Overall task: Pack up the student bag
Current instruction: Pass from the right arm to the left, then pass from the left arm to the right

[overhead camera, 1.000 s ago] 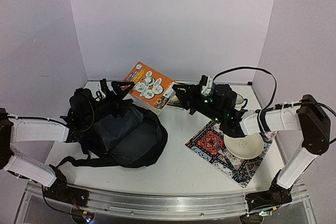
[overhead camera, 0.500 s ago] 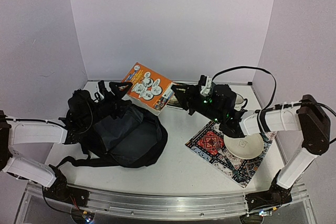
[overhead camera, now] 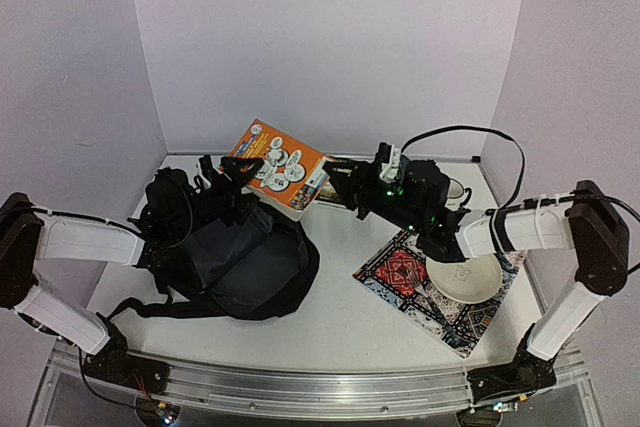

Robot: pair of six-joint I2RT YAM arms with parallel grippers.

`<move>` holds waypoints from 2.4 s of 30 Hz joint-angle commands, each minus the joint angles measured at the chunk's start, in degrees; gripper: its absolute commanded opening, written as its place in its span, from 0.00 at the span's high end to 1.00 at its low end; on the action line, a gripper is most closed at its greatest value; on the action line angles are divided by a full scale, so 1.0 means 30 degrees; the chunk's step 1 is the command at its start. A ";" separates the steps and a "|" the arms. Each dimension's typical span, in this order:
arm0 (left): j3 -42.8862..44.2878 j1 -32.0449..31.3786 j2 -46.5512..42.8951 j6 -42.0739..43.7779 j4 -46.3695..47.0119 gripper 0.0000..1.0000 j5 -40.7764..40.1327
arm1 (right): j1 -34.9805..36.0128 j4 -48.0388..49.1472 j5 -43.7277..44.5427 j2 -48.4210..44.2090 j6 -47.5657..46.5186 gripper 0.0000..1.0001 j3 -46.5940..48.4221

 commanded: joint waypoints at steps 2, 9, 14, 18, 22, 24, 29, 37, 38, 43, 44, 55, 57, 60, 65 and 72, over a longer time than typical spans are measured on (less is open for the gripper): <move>0.0542 -0.0041 -0.0122 -0.0619 0.2326 0.15 0.0104 | 0.0090 0.6001 -0.0322 -0.0572 0.0419 1.00 0.1209; -0.0252 -0.0056 -0.0714 -0.1104 0.4133 0.61 -0.0027 | 0.0109 0.5993 -0.0250 -0.0369 0.0545 1.00 0.0554; -0.0476 -0.0046 -0.1178 -0.1445 0.4662 0.94 -0.0258 | 0.0125 0.5855 -0.0566 -0.0152 0.0541 0.87 0.0001; -0.0463 -0.0048 -0.1200 -0.1984 0.5347 1.00 -0.0489 | 0.0184 0.5792 -0.1511 0.0240 0.0452 0.59 -0.0336; -0.0414 -0.0045 -0.1202 -0.2271 0.5936 1.00 -0.0911 | 0.0461 0.5773 -0.1954 0.0337 0.0223 0.37 -0.0855; -0.0343 -0.0055 -0.1164 -0.2452 0.6183 1.00 -0.1101 | 0.0603 0.5622 -0.2143 0.0321 0.0051 0.31 -0.0924; -0.0102 -0.0069 -0.0870 -0.2941 0.6888 1.00 -0.1321 | 0.0984 0.5359 -0.2417 0.0560 -0.0382 0.23 -0.0842; 0.0054 -0.0276 -0.0443 -0.3782 0.7209 1.00 -0.0901 | 0.1139 0.5411 -0.4182 0.1902 -0.1309 0.24 0.1319; 0.0015 -0.0312 -0.0470 -0.3874 0.7244 1.00 -0.0891 | 0.1137 0.5456 -0.4362 0.2071 -0.1415 0.25 0.1609; -0.0244 -0.0392 -0.0615 -0.4055 0.7252 1.00 -0.0874 | 0.1131 0.5555 -0.5110 0.2605 -0.2037 0.36 0.2826; -0.0381 -0.0392 -0.0618 -0.4145 0.7257 1.00 -0.0849 | 0.1134 0.5559 -0.5105 0.2620 -0.2155 0.40 0.2903; -0.1682 -0.0230 -0.0491 -0.2849 0.7226 0.86 -0.1074 | 0.1136 0.5720 -0.5071 0.2160 -0.2225 1.00 0.2059; -0.1850 -0.0049 -0.0177 -0.2252 0.7175 0.74 -0.0729 | 0.1076 0.5731 -0.4637 0.1627 -0.2207 1.00 0.1455; -0.2269 0.0378 0.0210 -0.1338 0.7054 0.62 -0.0043 | 0.0901 0.5699 -0.3915 0.0655 -0.2198 1.00 0.0475; -0.2138 0.1397 -0.0104 0.1280 0.4408 0.46 0.2030 | 0.0377 0.4853 -0.2760 -0.0846 -0.2295 1.00 -0.1068; 0.0715 0.1629 -0.3274 0.9825 -0.8623 0.29 -0.0301 | 0.0046 0.3473 -0.1426 -0.2759 -0.2859 1.00 -0.2878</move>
